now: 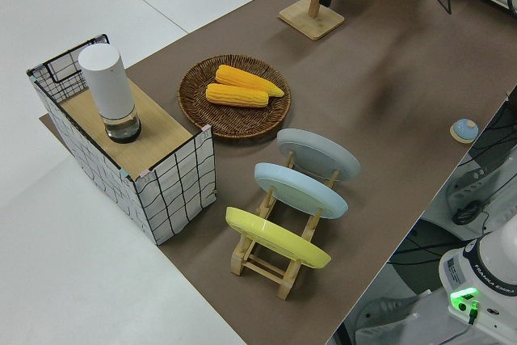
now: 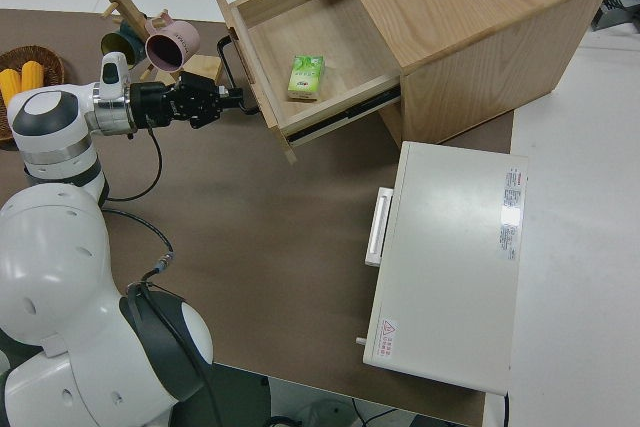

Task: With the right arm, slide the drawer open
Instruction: 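Pull the drawer handle toward the robot with the right gripper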

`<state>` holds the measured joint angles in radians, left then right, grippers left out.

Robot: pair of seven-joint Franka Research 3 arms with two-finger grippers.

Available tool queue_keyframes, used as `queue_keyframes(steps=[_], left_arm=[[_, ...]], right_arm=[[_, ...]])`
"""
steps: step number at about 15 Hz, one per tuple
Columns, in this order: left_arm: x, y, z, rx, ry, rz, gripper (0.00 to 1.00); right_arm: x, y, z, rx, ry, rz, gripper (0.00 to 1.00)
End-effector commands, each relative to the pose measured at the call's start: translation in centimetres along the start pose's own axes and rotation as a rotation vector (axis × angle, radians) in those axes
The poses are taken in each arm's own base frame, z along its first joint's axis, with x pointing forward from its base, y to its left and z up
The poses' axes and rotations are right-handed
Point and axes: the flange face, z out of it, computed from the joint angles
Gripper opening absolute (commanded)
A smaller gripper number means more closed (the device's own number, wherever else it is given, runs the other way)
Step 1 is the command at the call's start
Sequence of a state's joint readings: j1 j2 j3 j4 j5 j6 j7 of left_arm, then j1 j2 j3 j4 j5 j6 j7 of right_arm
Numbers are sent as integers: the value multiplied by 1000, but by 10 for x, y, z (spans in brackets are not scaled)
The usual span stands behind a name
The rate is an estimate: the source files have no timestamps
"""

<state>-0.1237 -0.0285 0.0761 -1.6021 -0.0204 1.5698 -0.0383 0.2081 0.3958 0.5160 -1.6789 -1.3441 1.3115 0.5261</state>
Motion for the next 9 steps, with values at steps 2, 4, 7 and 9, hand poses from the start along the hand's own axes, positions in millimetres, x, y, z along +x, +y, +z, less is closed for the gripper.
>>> queue_keyframes(steps=[2,4,7,9], left_arm=[[-4,-1,-4,12,-3,3,998],[-4,-1,-4,12,-3,3,998],[-4,-2,-4,12,-3,2,998],[-4,-2,-4,12,-3,2,998]], right_arm=[[0,2,-27,35,-4,13,0],[-3,0,-31,33,-10,9,0],[-4,4,-38,36,-9,14,0],[-6,3,-45,51,-15,13,0]])
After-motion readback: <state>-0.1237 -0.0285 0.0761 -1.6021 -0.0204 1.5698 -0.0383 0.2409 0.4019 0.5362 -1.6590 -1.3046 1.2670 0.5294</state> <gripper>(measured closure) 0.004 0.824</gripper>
